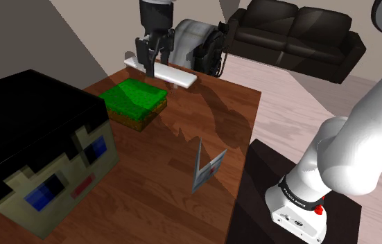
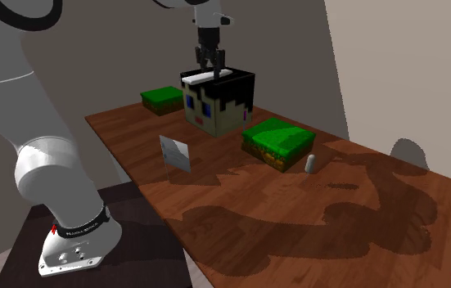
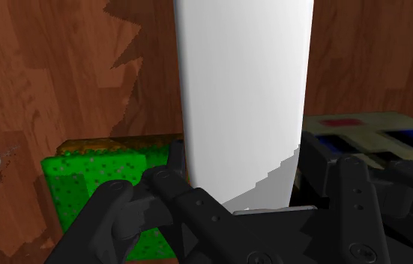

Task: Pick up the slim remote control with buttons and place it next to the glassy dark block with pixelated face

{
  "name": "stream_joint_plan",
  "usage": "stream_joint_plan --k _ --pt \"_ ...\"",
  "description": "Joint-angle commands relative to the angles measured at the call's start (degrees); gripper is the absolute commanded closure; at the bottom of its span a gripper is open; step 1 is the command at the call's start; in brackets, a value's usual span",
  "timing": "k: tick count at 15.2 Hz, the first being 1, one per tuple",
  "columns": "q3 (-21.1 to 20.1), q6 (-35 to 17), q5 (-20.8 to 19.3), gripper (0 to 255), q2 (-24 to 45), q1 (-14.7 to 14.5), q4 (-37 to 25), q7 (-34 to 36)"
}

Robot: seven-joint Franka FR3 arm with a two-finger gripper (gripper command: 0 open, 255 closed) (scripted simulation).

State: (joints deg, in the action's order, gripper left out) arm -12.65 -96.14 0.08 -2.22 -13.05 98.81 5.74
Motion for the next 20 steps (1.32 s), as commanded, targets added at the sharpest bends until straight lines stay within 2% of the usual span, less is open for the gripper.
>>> stream_joint_plan --k 1,11,20 --pt "-1.4 -0.2 0.1 255 0.0 -1.3 0.1 2.7" --pt "-8.5 1.0 -1.3 255 5.0 -8.3 -5.6 17.0" --pt "-13.9 4.2 -5.9 255 15.2 -16.7 -17.9 30.4"
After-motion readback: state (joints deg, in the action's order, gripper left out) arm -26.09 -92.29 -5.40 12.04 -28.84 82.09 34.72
